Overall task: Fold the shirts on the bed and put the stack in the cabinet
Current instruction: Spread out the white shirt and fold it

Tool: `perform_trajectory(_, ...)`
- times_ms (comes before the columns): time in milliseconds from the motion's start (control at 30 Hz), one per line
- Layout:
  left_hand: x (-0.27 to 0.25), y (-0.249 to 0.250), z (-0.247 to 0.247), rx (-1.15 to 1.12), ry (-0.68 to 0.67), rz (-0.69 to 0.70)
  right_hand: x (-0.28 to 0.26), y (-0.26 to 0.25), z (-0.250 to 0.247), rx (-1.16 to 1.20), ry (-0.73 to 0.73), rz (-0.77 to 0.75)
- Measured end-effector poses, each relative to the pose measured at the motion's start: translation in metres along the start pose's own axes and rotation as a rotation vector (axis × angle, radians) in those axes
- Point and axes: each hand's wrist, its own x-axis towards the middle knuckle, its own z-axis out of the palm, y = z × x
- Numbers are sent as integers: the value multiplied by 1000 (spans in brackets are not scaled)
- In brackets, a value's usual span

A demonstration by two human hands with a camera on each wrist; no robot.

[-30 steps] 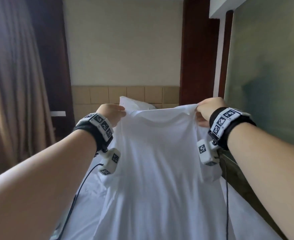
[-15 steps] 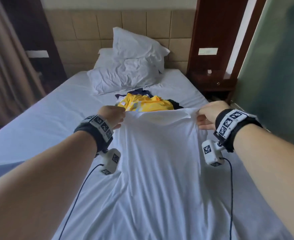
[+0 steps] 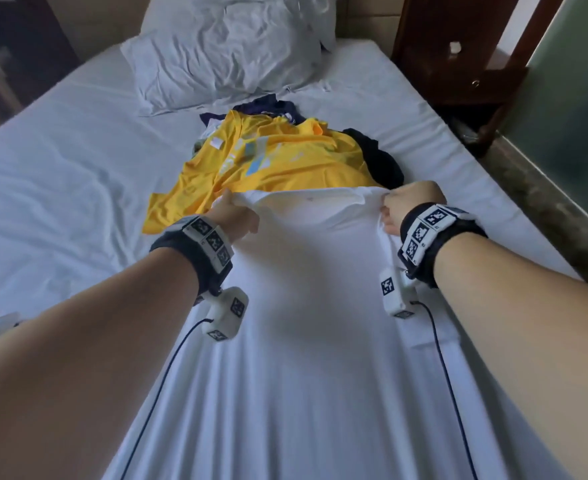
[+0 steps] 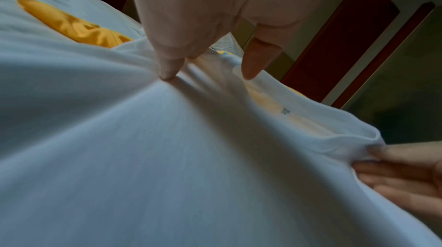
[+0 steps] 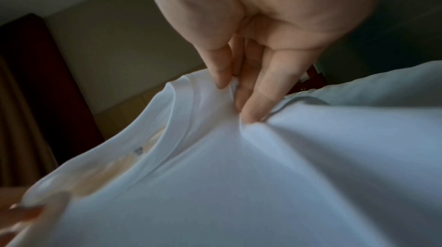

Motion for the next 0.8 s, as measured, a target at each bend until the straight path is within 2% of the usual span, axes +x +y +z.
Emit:
perform_trajectory(67,17,-1,2,21,14,9,-5,-10,13,-140,32,-108)
perform_trajectory(133,24,-8,6,104,-33,5,-9,-2,27,-353,-88,-157)
perform_trajectory(200,30,-18,7,174,-45,-15,-13,12,34,-457,-212,-144)
perform_trajectory(267,29,-21,5,203,-30,-2,-18,24,26,-619,-188,-152)
perform_trajectory(400,19,-21,5,295,120,44,-40,43,3,-928,-72,-173)
perform_trajectory(533,-8,-15,19,373,143,97,-60,60,-14,-962,-74,-95)
perform_trajectory(667,-32,-17,30,503,73,153,-64,61,-26,-980,-233,-93)
perform_trajectory(733,-41,-17,26,431,14,143,-53,55,-50,-852,-139,-111)
perform_trajectory(800,-48,-19,13,363,3,125,-40,49,-89,-664,69,-62)
